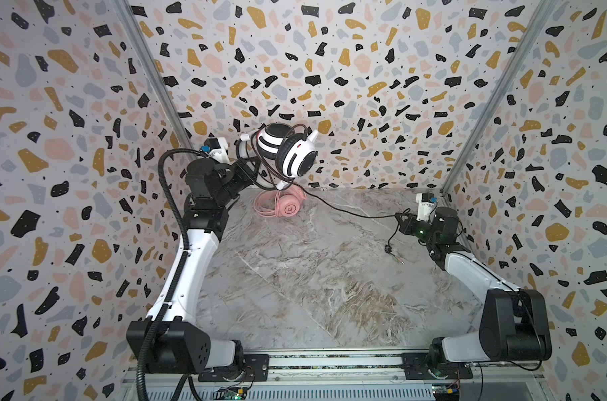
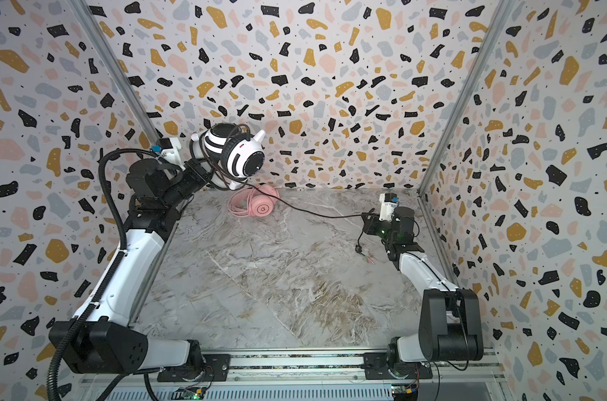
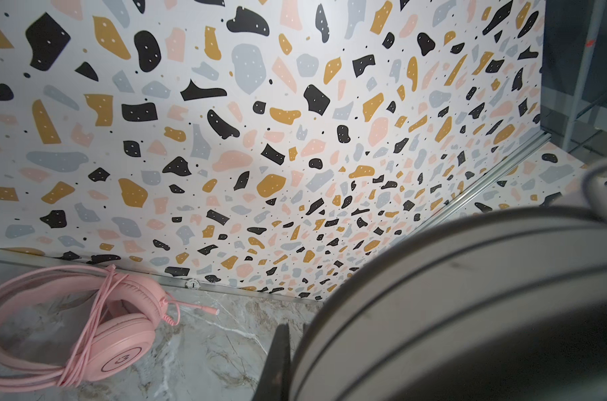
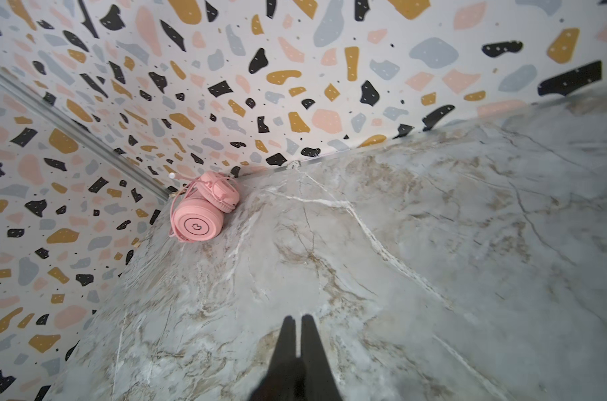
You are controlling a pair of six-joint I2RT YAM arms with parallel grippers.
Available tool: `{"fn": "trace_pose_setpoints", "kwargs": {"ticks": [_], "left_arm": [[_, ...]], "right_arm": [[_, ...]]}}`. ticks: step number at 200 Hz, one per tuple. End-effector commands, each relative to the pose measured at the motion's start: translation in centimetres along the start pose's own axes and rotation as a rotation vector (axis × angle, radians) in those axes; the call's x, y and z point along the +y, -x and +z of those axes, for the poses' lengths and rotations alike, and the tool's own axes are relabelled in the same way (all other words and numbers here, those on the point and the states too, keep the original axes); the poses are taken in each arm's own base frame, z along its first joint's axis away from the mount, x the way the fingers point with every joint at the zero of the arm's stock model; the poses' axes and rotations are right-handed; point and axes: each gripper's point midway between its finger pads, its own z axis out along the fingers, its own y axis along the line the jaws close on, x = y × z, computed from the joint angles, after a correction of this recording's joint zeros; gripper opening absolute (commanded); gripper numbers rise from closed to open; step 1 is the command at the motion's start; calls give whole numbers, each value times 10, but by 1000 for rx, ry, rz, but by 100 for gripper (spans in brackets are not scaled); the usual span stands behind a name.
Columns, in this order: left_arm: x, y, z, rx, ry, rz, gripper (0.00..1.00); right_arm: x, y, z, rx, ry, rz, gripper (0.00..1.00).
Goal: Wrap the headphones
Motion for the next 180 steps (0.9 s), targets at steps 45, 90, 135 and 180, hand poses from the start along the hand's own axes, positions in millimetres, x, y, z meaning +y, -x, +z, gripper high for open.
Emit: {"fn": "trace_pose_setpoints", "kwargs": {"ticks": [45,90,135,180], "left_arm": [[-35,6,-2,10,-129,85,0],[-38,-67,11,209,-112,224,0],[-41,-156,22,477,-64,443,0],[-31,-225,25,671,32,602,0]], "right_arm": [[14,38,15,-49,54,-6,0],[26,82,57,-24,64,-82,0],[33,143,95,-19,34,-158,0],[82,204,109,-71,81,-250,0]]}}
